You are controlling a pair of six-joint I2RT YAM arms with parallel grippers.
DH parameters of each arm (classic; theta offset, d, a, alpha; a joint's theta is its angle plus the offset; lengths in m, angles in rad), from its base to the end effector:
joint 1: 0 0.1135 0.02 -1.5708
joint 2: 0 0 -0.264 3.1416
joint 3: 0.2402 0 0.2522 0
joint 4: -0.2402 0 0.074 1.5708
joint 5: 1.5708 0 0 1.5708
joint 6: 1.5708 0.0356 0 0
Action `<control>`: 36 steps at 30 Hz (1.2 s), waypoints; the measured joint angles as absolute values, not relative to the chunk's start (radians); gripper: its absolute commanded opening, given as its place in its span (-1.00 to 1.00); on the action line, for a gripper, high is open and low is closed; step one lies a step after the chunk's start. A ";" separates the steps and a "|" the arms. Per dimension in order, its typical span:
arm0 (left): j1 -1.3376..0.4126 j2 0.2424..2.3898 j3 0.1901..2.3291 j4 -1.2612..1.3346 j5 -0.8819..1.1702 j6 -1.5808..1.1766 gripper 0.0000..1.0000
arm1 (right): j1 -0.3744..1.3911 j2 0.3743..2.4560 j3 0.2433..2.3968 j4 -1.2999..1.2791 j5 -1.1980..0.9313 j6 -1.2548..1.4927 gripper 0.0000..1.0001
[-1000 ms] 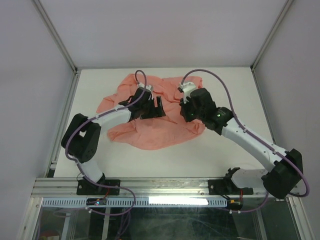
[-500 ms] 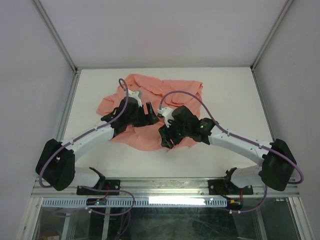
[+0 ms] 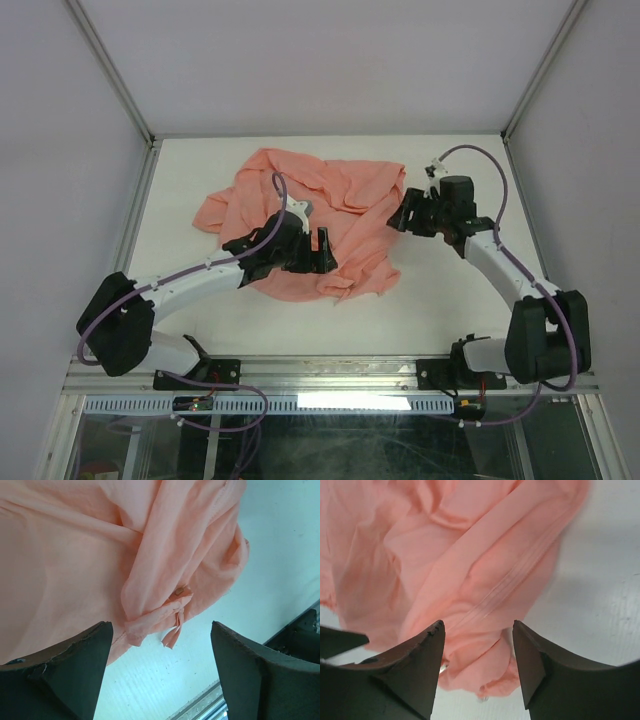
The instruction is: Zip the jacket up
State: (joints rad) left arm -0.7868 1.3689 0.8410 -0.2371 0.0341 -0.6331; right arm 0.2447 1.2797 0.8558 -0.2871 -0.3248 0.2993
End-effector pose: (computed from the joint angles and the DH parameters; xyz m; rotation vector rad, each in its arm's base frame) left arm 0.2025 -0.2048 0.2247 0.2065 2.4488 -0.7145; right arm 0.2629 0.0774 0.2500 -0.1107 2.3200 0.6508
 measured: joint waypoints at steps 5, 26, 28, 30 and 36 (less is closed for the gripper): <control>-0.786 1.407 0.852 -0.248 0.022 -0.610 0.70 | 0.115 1.434 0.860 -0.143 -0.326 0.397 0.10; -0.784 1.420 0.862 -0.269 -0.028 -0.579 0.71 | 0.084 1.844 1.050 0.070 -0.413 0.493 -1.00; -0.784 1.420 0.862 -0.268 -0.028 -0.579 0.71 | 0.092 1.844 1.066 0.067 -0.427 0.491 -1.00; -0.784 1.420 0.862 -0.269 -0.028 -0.579 0.71 | 0.099 1.844 1.085 0.058 -0.434 0.490 -1.00; -0.784 1.401 0.855 -0.269 -0.029 -0.580 0.70 | 0.194 1.843 1.199 0.014 -0.423 0.491 -1.00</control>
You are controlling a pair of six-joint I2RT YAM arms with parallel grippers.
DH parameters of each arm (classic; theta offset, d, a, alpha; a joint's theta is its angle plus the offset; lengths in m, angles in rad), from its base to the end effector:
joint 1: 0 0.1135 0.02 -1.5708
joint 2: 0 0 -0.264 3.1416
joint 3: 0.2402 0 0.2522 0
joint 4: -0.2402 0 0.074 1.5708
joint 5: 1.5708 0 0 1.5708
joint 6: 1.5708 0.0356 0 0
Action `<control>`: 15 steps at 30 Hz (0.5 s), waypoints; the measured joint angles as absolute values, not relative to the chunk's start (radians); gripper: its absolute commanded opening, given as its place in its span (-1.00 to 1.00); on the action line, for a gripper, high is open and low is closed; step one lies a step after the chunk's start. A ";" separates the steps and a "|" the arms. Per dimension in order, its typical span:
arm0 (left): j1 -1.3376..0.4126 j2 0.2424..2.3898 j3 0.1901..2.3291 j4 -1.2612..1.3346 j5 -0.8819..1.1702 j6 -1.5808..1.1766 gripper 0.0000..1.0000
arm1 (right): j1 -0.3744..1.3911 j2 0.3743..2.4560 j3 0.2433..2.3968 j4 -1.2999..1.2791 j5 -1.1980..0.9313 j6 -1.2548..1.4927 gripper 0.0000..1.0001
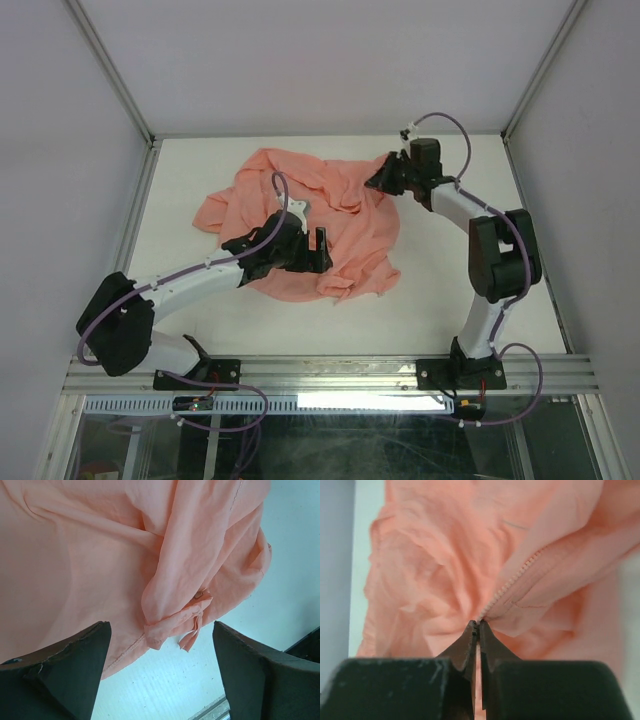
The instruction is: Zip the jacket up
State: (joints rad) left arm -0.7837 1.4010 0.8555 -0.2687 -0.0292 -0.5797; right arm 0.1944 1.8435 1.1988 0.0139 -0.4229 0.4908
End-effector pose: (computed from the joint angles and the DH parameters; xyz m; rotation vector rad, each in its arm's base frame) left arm 0.2070 -0.2048 0.2182 0.2375 2.4609 -0.5911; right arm 0.3984 0.0933 0.2057 0.0897 2.2650 0.8401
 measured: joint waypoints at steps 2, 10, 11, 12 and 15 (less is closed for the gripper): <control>-0.784 1.384 0.849 -0.270 -0.030 -0.580 0.68 | 0.256 1.845 1.272 -0.006 -0.410 0.497 -1.00; -0.784 1.325 0.822 -0.270 -0.028 -0.588 0.65 | 0.450 2.041 1.735 -0.039 -0.356 0.507 -0.63; -0.784 1.323 0.818 -0.270 -0.028 -0.591 0.65 | 0.465 2.086 1.801 -0.059 -0.356 0.505 -0.49; -0.784 1.323 0.814 -0.270 -0.027 -0.593 0.65 | 0.481 2.136 1.873 -0.086 -0.356 0.500 -0.37; -0.784 1.323 0.807 -0.270 -0.024 -0.598 0.65 | 0.510 2.230 1.983 -0.162 -0.361 0.475 -0.04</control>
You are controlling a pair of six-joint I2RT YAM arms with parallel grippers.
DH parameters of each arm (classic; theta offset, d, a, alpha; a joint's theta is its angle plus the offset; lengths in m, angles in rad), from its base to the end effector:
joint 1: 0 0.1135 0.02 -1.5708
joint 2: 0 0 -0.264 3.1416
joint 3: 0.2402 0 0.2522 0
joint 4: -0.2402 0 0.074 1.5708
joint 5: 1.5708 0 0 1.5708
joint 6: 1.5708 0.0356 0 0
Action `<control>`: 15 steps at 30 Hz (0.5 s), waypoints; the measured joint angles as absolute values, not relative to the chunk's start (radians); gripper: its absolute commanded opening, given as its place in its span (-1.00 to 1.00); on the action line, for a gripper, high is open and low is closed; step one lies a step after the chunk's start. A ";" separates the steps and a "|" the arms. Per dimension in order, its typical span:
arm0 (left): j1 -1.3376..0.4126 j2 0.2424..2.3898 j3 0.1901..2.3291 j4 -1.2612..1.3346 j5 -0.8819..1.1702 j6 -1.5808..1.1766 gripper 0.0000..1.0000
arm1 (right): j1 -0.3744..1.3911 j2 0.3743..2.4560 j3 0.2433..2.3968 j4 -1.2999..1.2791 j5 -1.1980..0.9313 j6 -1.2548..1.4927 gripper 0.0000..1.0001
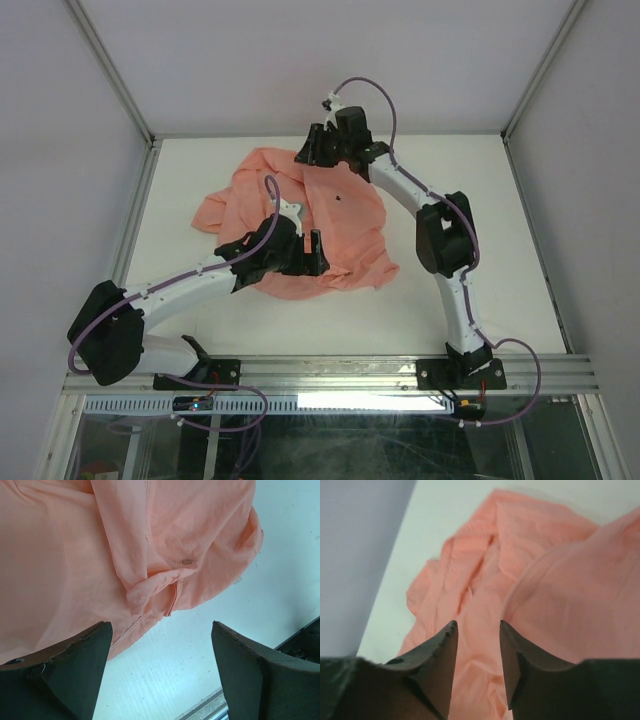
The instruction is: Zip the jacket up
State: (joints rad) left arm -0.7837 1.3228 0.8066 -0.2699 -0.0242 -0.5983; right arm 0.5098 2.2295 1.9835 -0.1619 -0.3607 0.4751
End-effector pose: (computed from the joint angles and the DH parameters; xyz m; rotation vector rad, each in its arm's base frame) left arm 0.1956 -0.1937 0.2232 0.2146 2.4411 -0.6234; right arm 0.4585 0.2707 0.2782 -0.2846 2.0701 0.9780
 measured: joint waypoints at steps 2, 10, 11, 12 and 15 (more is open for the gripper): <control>-0.784 1.323 0.804 -0.270 -0.023 -0.604 0.65 | 0.515 2.237 1.970 -0.224 -0.363 0.448 0.11; -0.786 1.331 0.808 -0.268 -0.020 -0.618 0.57 | 0.464 1.968 1.578 -0.313 -0.313 0.342 0.43; -0.788 1.340 0.813 -0.269 -0.022 -0.617 0.56 | 0.454 1.911 1.517 -0.318 -0.298 0.332 0.46; -0.793 1.348 0.818 -0.269 -0.028 -0.617 0.56 | 0.444 1.855 1.462 -0.321 -0.283 0.323 0.50; -0.826 1.390 0.859 -0.287 -0.063 -0.614 0.58 | 0.420 1.692 1.306 -0.316 -0.225 0.303 0.65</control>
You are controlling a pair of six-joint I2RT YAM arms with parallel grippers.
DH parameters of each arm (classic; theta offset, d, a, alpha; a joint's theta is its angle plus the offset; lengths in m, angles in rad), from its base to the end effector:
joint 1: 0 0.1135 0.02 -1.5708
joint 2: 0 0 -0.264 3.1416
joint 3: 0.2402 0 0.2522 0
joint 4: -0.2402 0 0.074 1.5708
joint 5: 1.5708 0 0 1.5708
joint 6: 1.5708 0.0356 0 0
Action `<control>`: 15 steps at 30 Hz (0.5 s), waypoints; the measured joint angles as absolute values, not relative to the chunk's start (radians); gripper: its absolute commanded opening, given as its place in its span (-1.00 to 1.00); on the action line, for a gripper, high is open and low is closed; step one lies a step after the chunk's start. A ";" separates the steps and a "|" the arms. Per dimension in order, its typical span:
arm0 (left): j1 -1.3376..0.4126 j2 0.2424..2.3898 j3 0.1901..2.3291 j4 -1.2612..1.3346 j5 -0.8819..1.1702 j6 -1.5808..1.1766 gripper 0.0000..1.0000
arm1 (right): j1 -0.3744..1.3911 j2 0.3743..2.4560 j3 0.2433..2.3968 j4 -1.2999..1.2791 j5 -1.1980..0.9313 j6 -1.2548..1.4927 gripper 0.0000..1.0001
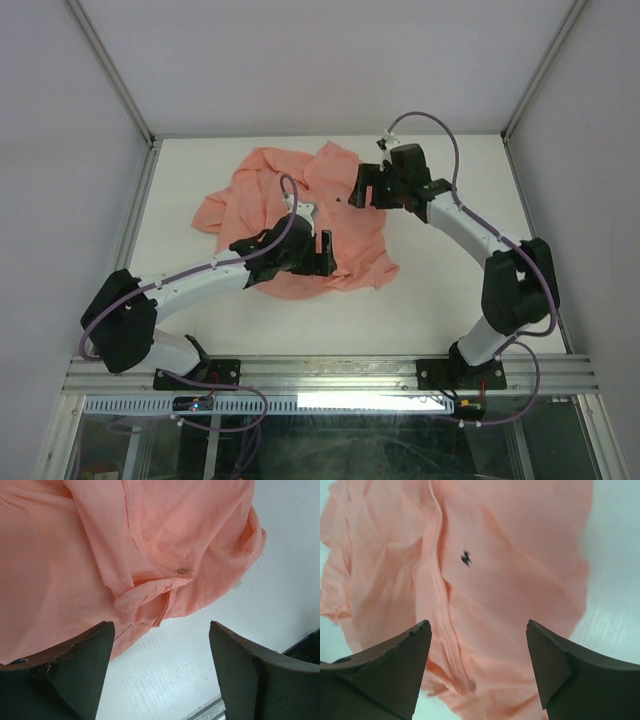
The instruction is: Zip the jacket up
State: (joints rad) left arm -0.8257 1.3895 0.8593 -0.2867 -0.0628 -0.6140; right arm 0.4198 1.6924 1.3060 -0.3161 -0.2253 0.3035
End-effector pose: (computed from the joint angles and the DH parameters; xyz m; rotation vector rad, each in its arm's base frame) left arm 0.1976 -0.2109 0.2212 0.2306 2.4614 -0.5868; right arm 0.3479 0.1640 0.2686 -0.2574 2.3186 0.6287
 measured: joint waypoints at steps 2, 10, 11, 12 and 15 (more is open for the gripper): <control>-0.858 1.424 0.904 -0.312 -0.106 -0.609 0.60 | 0.419 1.602 1.206 -0.314 -0.188 0.294 0.72; -0.957 1.579 1.066 -0.373 -0.279 -0.567 0.69 | 0.422 1.486 0.897 -0.306 -0.131 0.292 0.68; -0.964 1.601 1.082 -0.379 -0.295 -0.562 0.69 | 0.422 1.486 0.875 -0.303 -0.131 0.293 0.63; -0.972 1.623 1.097 -0.385 -0.315 -0.557 0.70 | 0.422 1.486 0.853 -0.303 -0.133 0.295 0.57; -0.996 1.690 1.128 -0.405 -0.369 -0.536 0.72 | 0.422 1.486 0.802 -0.281 -0.140 0.304 0.28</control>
